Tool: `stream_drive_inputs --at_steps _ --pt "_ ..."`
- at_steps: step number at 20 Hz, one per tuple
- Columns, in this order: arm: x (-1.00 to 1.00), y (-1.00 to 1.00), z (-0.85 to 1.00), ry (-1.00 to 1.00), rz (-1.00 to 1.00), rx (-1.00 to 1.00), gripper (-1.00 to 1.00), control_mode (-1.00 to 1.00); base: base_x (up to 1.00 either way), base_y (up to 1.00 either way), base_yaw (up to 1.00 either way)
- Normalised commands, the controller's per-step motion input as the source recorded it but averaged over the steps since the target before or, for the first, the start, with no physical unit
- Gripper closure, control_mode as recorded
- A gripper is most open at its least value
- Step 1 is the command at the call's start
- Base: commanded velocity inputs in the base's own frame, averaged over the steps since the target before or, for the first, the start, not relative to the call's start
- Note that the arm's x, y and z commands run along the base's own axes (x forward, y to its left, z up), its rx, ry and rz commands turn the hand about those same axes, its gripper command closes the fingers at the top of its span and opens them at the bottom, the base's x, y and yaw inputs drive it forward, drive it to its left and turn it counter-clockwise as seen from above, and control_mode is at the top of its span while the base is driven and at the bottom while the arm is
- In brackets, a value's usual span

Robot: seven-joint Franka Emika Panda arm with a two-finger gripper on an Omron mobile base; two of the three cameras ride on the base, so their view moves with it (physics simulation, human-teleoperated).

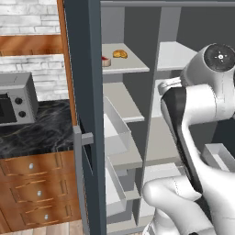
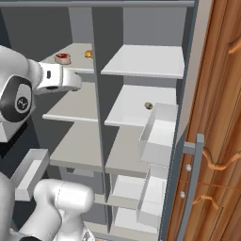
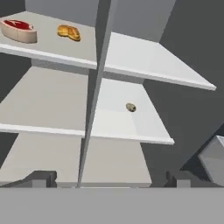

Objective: There's a steak in the fridge that needs to be moved to the freezer for freezing. Pick up the steak from the fridge, place it on any shelf in the freezer, and close the fridge and freezer doors when done.

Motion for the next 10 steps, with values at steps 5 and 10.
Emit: stream_drive_inputs --at_steps 5,10 --pt "-0.33 0.11 -0.35 -0.02 0.04 0.07 -1.00 -1.00 0.00 0.00 0.00" --pt "-0.19 0.00 -0.33 -0.05 0.11 0.08 -1.00 -1.00 0.00 0.00 0.00"
